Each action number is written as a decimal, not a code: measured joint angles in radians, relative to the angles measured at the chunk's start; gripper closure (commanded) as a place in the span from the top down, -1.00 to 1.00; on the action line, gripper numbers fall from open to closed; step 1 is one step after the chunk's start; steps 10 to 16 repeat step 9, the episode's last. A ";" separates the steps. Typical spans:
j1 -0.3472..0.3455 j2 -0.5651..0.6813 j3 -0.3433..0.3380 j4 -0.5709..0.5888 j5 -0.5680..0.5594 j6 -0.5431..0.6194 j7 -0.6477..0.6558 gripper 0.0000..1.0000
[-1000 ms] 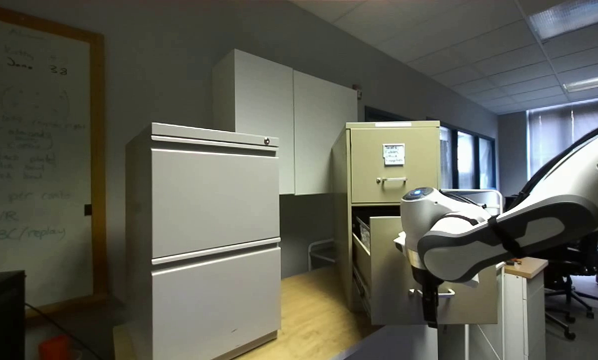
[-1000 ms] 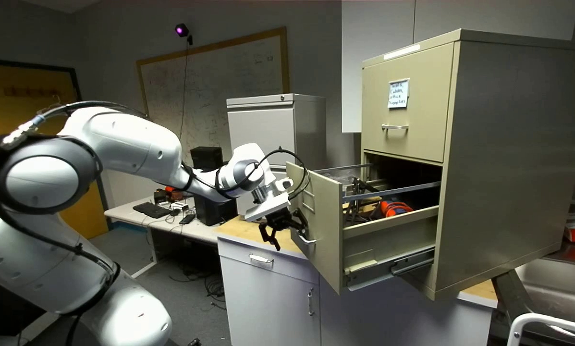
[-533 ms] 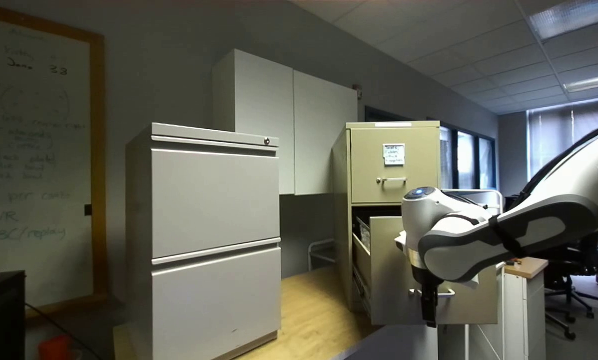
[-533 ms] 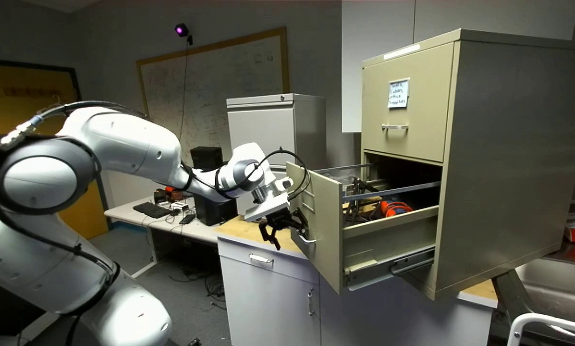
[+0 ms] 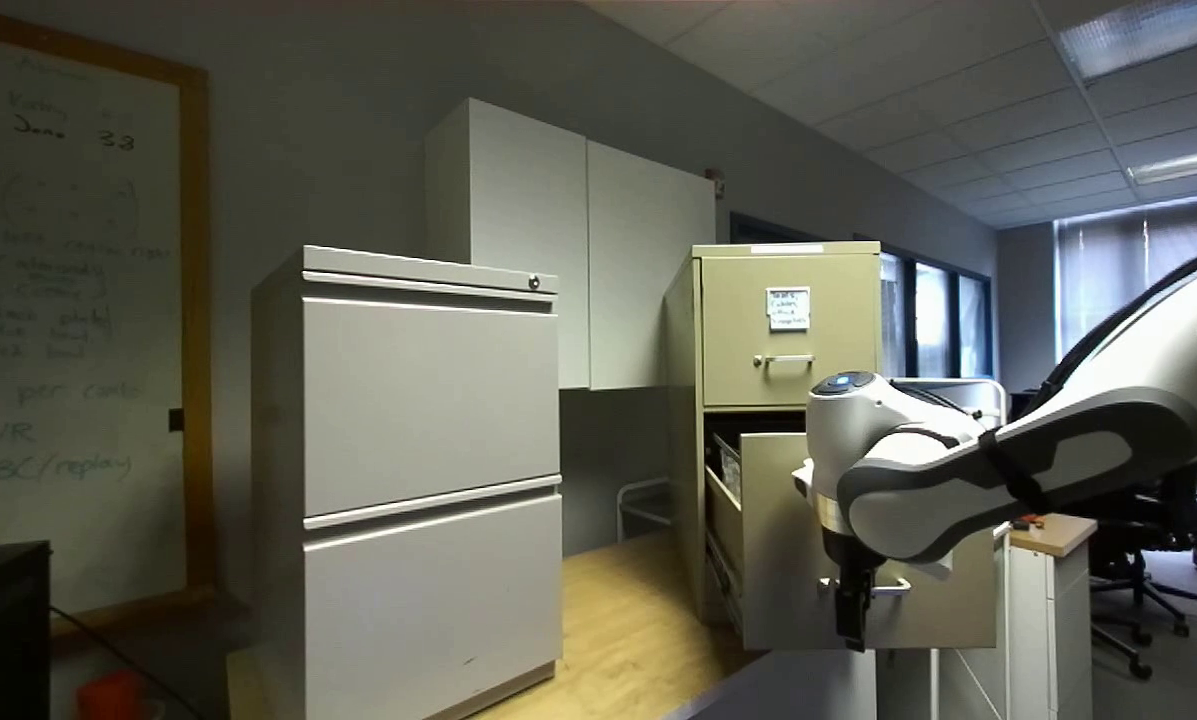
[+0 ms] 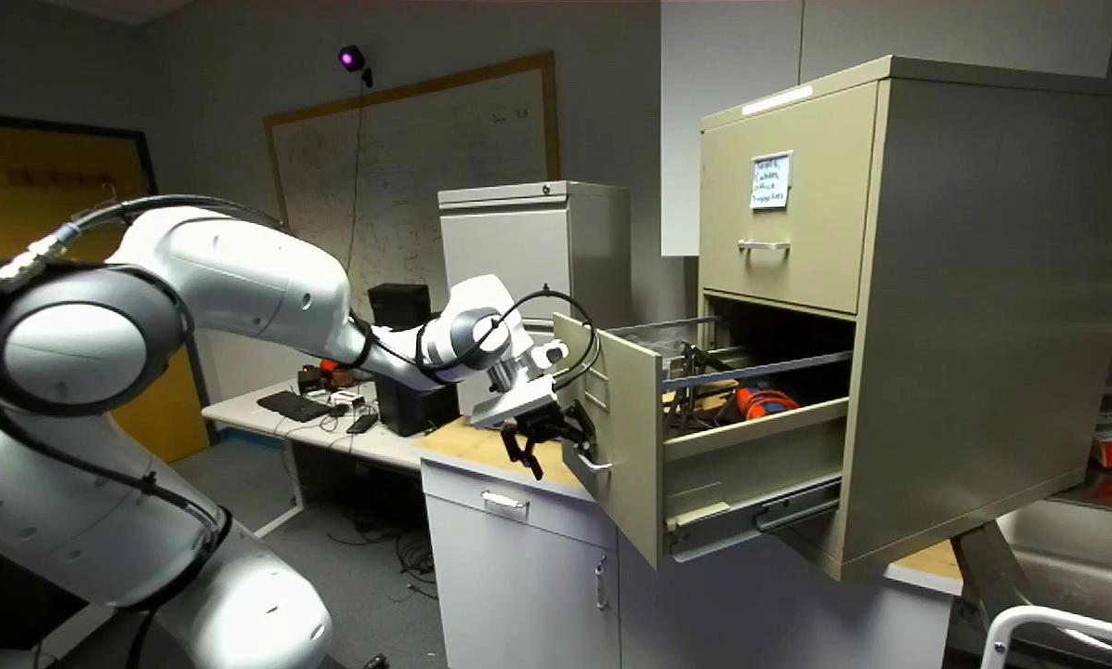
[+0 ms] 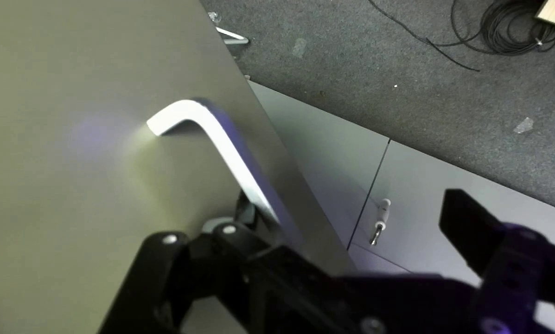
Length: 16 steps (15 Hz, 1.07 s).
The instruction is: Open the bottom drawer of the file cabinet
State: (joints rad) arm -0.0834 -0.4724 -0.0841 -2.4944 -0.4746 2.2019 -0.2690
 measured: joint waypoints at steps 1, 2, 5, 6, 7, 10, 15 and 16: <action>0.000 0.000 0.000 0.000 0.001 0.003 0.009 1.00; 0.000 -0.001 0.000 0.000 0.002 0.005 0.019 1.00; 0.000 -0.003 0.000 0.000 0.007 0.013 0.045 1.00; 0.000 -0.005 0.001 0.001 0.010 0.015 0.050 1.00; 0.002 -0.012 0.005 0.005 0.019 0.016 0.051 1.00; 0.024 -0.043 0.037 0.024 0.049 0.013 0.064 1.00; 0.024 -0.043 0.037 0.024 0.049 0.013 0.064 1.00; 0.024 -0.043 0.037 0.024 0.049 0.013 0.064 1.00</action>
